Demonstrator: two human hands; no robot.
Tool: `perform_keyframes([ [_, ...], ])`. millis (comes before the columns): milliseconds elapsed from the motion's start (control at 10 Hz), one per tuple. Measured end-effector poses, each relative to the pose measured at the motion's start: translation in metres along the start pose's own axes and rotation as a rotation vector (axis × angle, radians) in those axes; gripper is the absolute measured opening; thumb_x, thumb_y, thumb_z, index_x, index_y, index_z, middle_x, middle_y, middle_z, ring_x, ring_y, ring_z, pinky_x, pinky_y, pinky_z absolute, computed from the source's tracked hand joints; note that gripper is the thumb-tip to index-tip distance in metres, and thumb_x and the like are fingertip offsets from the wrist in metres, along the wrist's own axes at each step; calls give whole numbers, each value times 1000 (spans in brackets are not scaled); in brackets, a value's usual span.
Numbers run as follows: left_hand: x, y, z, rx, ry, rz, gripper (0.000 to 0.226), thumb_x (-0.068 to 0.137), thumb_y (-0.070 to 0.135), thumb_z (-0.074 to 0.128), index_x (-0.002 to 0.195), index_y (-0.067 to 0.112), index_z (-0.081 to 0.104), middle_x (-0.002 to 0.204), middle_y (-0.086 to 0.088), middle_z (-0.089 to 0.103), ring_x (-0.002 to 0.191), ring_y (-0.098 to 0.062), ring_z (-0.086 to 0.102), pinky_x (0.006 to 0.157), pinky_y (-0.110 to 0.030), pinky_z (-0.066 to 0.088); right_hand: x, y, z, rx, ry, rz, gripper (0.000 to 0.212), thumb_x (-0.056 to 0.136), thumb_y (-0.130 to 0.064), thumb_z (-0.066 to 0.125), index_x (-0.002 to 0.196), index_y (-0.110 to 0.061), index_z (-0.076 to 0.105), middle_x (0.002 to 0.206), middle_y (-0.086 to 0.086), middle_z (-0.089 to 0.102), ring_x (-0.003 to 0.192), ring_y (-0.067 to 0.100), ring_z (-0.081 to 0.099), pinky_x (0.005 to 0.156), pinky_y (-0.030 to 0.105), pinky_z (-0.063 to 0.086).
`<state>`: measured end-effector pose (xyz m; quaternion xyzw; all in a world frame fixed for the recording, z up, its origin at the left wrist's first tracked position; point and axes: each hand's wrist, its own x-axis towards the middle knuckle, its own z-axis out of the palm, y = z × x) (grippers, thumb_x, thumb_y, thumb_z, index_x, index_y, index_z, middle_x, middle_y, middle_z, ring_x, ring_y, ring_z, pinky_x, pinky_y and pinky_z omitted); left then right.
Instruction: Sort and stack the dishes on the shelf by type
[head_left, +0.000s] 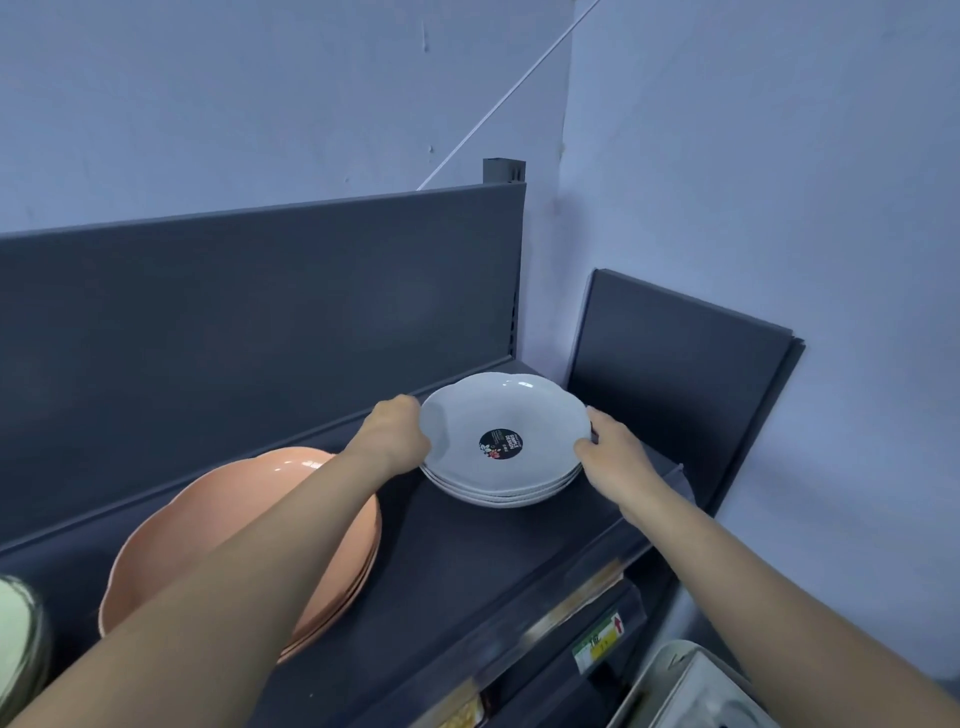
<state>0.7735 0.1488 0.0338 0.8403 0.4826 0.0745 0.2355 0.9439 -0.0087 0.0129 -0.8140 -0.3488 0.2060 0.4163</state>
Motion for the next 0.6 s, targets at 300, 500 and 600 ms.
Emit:
perform_keyframes([
  [300,-8,17,13,18,21,-15,26,80,1,47,61,12,34,67,-3,43,56,-19,39,44,-27,29,15,11,-13,-63,-25,-25,47,90,-1,32,132,-14,49,113,2,58,90,21,53,70,31,43],
  [500,-16,11,11,58,5,28,9,85,16,48,80,9,47,94,-11,60,83,-29,56,64,-32,45,12,4,-16,-92,-35,-21,43,90,0,35,129,-10,50,114,7,56,104,28,53,75,31,42],
  [600,-27,3,1,122,132,62,24,89,28,48,102,9,53,112,-11,61,99,-32,57,83,-39,49,6,-6,-17,-240,74,-59,55,95,-7,40,148,-4,25,151,12,34,136,29,35,104,33,33],
])
